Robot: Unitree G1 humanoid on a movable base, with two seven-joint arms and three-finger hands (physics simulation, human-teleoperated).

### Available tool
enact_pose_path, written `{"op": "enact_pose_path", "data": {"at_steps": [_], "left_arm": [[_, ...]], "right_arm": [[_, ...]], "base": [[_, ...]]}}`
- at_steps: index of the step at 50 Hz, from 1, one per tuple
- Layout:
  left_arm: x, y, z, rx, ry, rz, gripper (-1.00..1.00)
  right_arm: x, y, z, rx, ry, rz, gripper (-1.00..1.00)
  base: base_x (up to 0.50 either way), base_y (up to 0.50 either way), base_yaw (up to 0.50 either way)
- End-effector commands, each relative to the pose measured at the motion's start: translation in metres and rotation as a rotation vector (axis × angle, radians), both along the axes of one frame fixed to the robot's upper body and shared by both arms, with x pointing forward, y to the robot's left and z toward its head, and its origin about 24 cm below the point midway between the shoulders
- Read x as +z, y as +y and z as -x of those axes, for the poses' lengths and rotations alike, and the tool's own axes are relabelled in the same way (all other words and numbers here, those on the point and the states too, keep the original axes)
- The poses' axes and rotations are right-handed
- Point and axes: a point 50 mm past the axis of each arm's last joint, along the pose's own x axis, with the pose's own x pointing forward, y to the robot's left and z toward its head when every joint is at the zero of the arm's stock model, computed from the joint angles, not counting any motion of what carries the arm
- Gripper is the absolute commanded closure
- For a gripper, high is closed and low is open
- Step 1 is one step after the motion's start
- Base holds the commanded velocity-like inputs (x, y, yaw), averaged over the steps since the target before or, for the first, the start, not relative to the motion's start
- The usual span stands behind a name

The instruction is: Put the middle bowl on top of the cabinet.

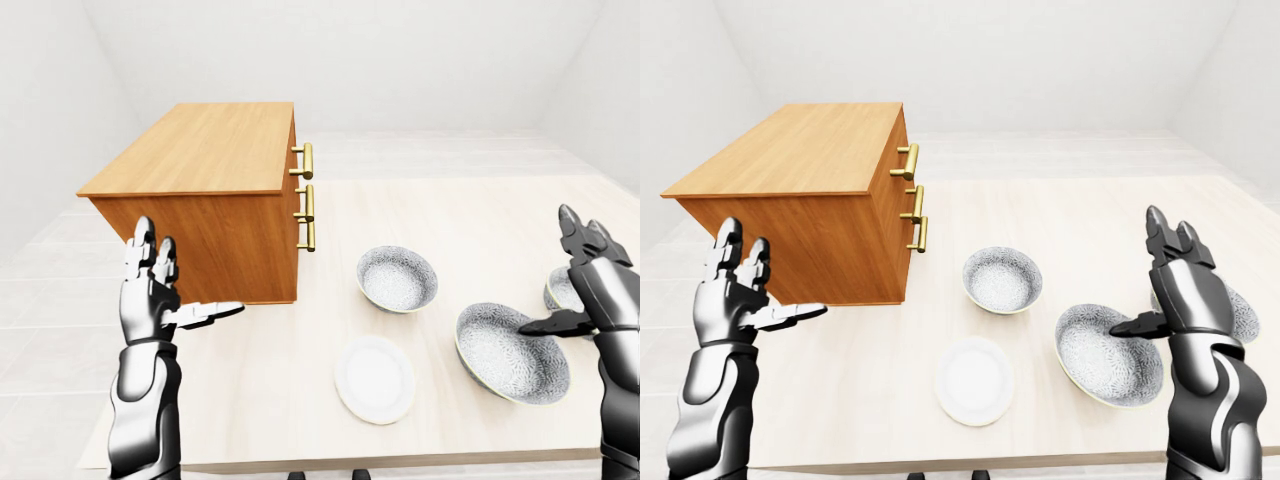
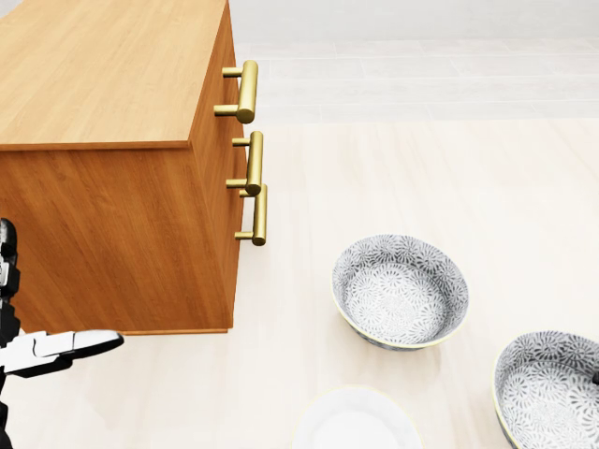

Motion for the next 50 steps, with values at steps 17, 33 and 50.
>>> {"op": "enact_pose_path", "data": {"at_steps": [17, 33, 50], "left_arm": [[0.006, 0.002, 0.0, 0.001, -0.024, -0.001, -1.0], [0.006, 0.005, 0.001, 0.007, -0.024, 0.0, -1.0], [0.007, 0.011, 0.004, 0.016, -0.03, 0.001, -1.0]], "right_arm": [[0.02, -0.026, -0.003, -0.156, 0.053, 0.302, -1.0], [0.006, -0.033, -0.002, -0.261, 0.097, 0.568, -1.0], [-0.019, -0.048, 0.001, -0.303, 0.261, 0.641, -1.0]], "base": [[0.0, 0.0, 0.0], [0.0, 0.0, 0.0], [0.0, 0.0, 0.0]]}}
